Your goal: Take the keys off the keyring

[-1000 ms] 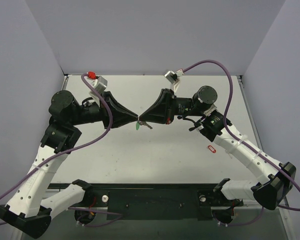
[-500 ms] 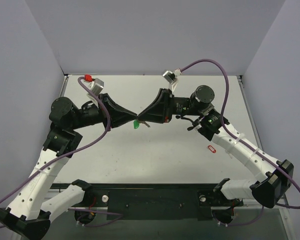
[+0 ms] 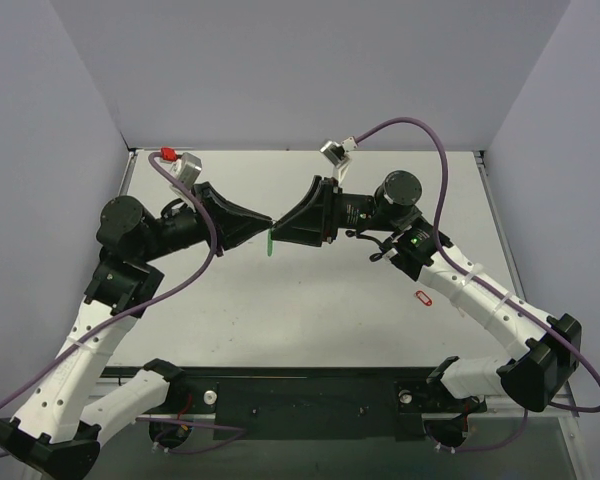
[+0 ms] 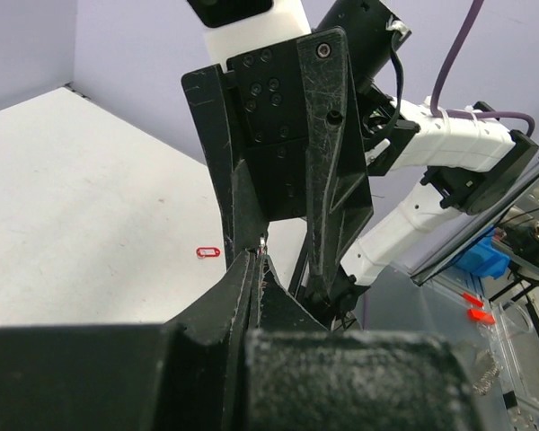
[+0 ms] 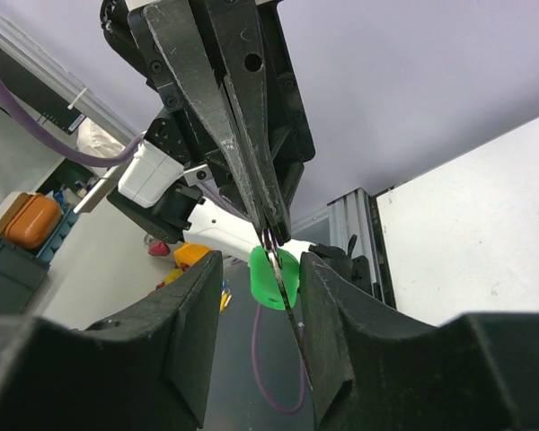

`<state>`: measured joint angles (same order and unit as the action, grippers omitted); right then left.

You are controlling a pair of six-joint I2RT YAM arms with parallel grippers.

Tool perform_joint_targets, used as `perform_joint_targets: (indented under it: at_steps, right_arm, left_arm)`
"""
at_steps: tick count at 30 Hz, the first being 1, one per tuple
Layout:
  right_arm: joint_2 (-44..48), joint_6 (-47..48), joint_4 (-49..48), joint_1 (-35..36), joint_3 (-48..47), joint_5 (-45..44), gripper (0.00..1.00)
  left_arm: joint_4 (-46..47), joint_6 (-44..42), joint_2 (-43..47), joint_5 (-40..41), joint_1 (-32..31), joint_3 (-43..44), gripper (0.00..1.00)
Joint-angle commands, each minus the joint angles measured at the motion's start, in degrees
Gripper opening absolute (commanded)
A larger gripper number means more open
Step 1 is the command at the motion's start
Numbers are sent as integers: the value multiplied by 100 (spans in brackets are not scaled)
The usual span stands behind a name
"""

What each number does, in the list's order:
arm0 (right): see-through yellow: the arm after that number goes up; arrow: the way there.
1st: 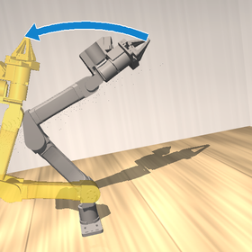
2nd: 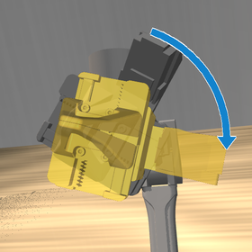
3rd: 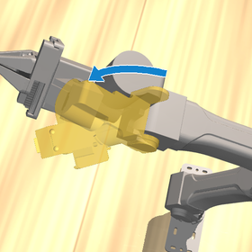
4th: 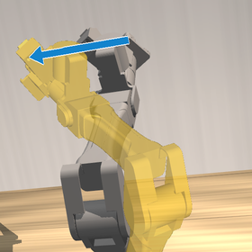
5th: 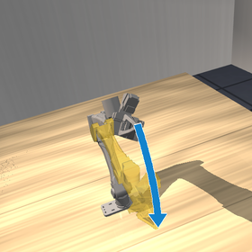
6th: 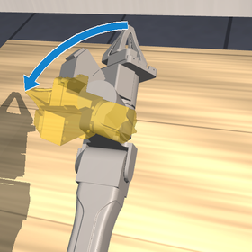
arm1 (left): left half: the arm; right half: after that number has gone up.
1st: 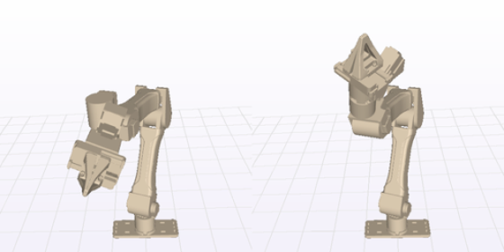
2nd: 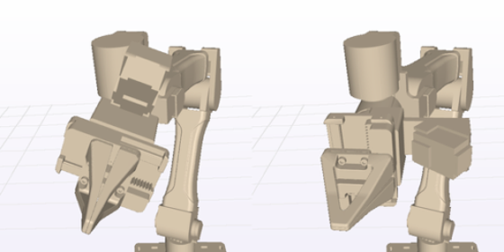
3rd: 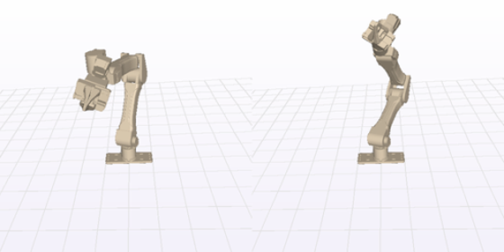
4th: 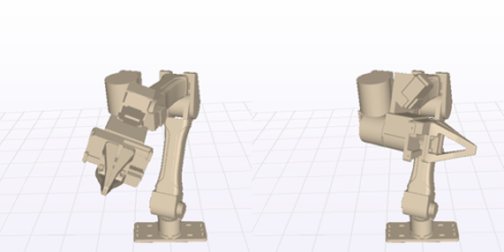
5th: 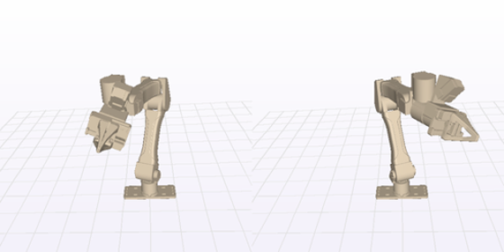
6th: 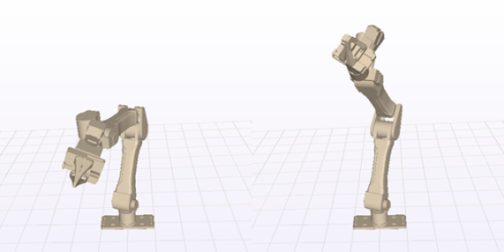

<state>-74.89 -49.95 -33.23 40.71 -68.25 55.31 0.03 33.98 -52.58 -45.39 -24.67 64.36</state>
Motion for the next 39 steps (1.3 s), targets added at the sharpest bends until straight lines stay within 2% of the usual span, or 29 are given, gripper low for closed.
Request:
perform_joint_targets:
  at_steps: [1, 6, 14, 19, 26, 29, 39]
  right_arm:
    - [124, 126, -395, 42, -75, -99, 32]
    - [98, 197, -289, 34, -92, -249, 22]
    - [36, 144, -430, 16, -127, -354, 21]
    - [106, 188, -369, -10, -101, -381, 15]
    - [71, 232, -289, -19, -136, -328, 0]
    - [80, 293, -175, -10, -154, -293, 0]
    - [115, 1207, 1354, 34, -470, 76, 0]
  left_arm:
    - [6, -137, 125, 434, -3, 174, 0]
    - [14, -111, 133, 391, -3, 86, 0]
    - [67, -102, 178, 399, -3, -20, 0]
    - [111, -67, 178, 399, -3, -55, 0]
    - [50, -110, 195, 285, -3, -73, 0]
    - [6, -242, 204, 57, -3, -55, 0]
    - [-1452, -1068, -6, -786, -3, 384, 0]
